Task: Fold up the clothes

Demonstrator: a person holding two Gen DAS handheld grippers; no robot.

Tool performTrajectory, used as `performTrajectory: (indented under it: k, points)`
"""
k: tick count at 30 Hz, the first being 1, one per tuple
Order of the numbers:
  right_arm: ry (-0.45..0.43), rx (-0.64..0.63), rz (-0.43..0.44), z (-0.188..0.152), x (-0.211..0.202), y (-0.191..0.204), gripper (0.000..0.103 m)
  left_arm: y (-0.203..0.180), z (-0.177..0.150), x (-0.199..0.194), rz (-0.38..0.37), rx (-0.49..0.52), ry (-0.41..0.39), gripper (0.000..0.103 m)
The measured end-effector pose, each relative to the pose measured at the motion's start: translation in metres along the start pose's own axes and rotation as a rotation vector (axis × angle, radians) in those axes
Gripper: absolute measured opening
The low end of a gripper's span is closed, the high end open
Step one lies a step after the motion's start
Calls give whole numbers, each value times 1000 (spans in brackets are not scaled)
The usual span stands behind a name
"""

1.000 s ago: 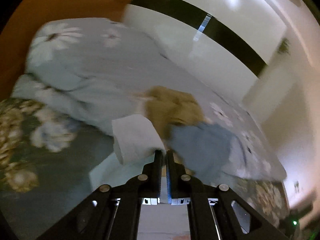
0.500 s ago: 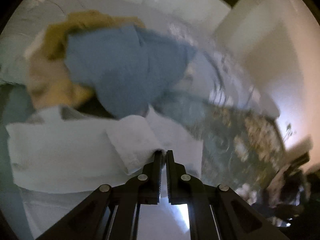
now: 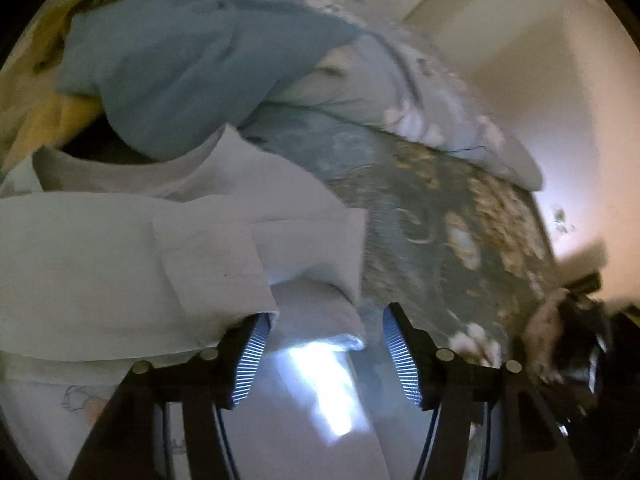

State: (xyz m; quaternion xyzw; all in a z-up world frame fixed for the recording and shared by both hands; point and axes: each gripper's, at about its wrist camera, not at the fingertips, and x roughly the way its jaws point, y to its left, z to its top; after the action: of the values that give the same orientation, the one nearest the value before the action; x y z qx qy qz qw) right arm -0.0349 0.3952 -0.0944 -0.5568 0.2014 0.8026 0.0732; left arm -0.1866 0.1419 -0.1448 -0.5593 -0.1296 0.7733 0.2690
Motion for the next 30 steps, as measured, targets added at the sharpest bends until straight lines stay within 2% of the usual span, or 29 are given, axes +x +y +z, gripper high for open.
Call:
performTrajectory:
  k: [3, 9, 12, 16, 18, 20, 24, 26, 27, 28, 30]
  points:
    - [-17, 11, 40, 8, 2, 4, 32, 27, -9, -32, -45, -43, -31, 63]
    - [-10, -14, 165, 44, 24, 33, 32, 114, -28, -90, 104, -241, -115, 63]
    - [16, -113, 172, 65, 46, 72, 40, 147, -40, -109, 158, -345, -134, 63]
    - [51, -266, 182, 80, 74, 133, 40, 168, -66, -129, 230, -413, -151, 63]
    - [64, -339, 145, 83, 87, 157, 41, 175, -79, -139, 259, -437, -159, 63]
    - [87, -407, 72, 84, 106, 178, 41, 182, -92, -149, 288, -458, -165, 63]
    - [139, -482, -46, 79, 131, 194, 41, 190, -115, -159, 304, -494, -156, 63]
    - [135, -496, -97, 77, 135, 193, 30, 195, -122, -163, 304, -518, -157, 63]
    - [128, -492, -123, 78, 135, 190, 13, 196, -126, -164, 305, -524, -158, 63]
    - [126, -480, -129, 79, 133, 187, 7, 198, -128, -166, 308, -526, -155, 63]
    - [116, -435, -87, 84, 125, 174, 3, 200, -132, -169, 306, -528, -148, 63]
